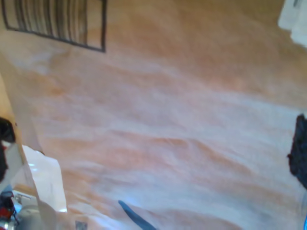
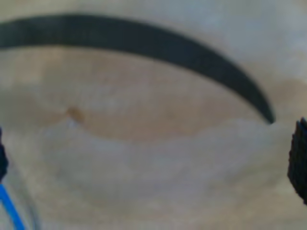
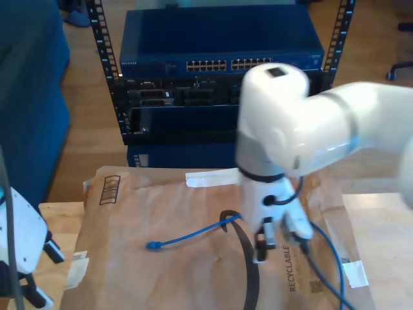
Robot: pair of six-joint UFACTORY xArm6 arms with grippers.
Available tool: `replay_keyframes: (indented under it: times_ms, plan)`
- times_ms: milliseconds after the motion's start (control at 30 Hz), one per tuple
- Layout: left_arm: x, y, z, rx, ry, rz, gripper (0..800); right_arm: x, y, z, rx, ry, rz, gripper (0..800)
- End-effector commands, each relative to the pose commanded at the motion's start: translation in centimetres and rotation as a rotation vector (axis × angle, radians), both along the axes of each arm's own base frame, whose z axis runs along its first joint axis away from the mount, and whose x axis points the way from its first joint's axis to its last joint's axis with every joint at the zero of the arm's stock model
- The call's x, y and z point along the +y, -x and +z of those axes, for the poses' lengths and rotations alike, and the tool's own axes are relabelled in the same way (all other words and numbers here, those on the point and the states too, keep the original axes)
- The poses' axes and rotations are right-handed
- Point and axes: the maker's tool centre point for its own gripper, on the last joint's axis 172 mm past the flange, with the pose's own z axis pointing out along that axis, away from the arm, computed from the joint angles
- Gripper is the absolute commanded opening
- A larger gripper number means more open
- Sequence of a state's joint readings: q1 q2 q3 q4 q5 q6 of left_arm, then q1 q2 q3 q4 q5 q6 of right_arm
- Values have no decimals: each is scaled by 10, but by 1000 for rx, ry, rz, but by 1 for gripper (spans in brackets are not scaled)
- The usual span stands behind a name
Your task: Grab the cable and plug it in
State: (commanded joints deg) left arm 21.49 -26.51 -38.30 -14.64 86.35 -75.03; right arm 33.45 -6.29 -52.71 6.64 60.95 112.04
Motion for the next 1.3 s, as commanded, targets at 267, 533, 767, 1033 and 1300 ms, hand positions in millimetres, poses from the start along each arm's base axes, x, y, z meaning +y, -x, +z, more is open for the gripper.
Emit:
replay_keyframes:
  times_ms: [267, 533, 767, 1033, 1300]
  plan:
    - [-12, -17, -9, -27, 31, 14, 799, 64, -14, -34, -35, -13, 96, 797]
    - [-14, -11, -15, -7, 38, 15, 799, 83, -41, -58, -99, -51, 57, 793]
    - [-14, -10, -19, 9, 43, 16, 798, 99, -28, -76, -106, -53, 73, 773]
    - [-16, -13, -20, 4, 46, 13, 799, 103, -34, -97, -106, -48, 73, 695]
    - [-16, -12, -20, 5, 47, 13, 799, 108, -36, -92, -129, -63, 74, 202]
